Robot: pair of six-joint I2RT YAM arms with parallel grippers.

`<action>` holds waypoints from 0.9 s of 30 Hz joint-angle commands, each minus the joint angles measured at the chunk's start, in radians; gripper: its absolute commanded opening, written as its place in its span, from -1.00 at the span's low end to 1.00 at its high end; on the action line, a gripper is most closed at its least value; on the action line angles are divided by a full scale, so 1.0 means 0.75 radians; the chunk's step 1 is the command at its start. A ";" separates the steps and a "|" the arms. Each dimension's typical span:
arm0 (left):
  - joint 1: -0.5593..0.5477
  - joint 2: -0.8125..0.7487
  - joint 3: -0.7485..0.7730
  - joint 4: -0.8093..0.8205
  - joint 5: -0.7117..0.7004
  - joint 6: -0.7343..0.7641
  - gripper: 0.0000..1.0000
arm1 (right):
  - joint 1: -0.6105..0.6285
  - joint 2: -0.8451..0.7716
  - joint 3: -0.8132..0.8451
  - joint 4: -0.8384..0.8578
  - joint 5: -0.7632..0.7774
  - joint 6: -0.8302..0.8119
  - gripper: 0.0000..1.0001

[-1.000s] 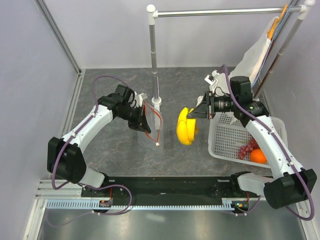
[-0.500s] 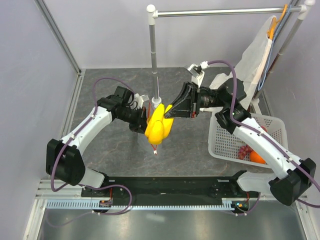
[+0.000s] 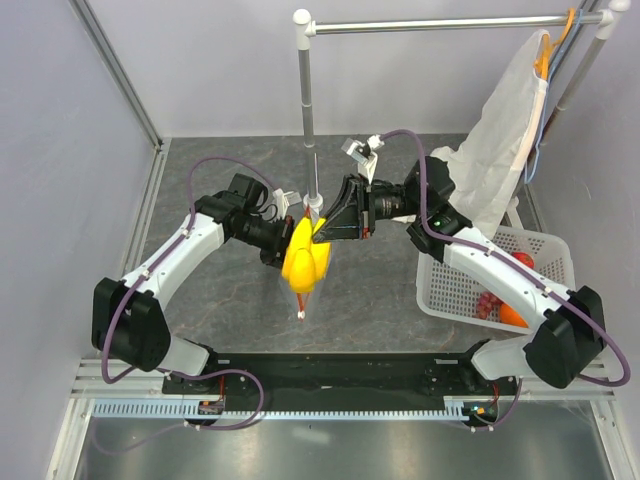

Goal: Place the food in the zip-top bag and seal the zipper
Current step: Place the fake fruit in the zipper food storage bag.

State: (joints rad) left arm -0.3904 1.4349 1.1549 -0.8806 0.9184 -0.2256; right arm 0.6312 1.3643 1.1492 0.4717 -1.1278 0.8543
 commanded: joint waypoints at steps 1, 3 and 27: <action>-0.005 -0.054 -0.004 -0.022 0.062 0.068 -0.96 | -0.003 0.009 -0.002 -0.148 0.009 -0.198 -1.00; -0.003 -0.056 -0.002 -0.035 0.060 0.070 -0.96 | -0.009 0.011 -0.011 -0.160 0.013 -0.214 -1.00; -0.005 -0.017 0.029 -0.182 0.389 0.231 -0.96 | 0.024 -0.038 -0.062 -0.447 0.219 -1.055 -1.00</action>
State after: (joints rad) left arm -0.3809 1.4338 1.1542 -1.0157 1.0248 -0.0849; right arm 0.6186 1.3521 1.1465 0.1112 -1.0756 0.2684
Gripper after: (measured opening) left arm 0.032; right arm 0.213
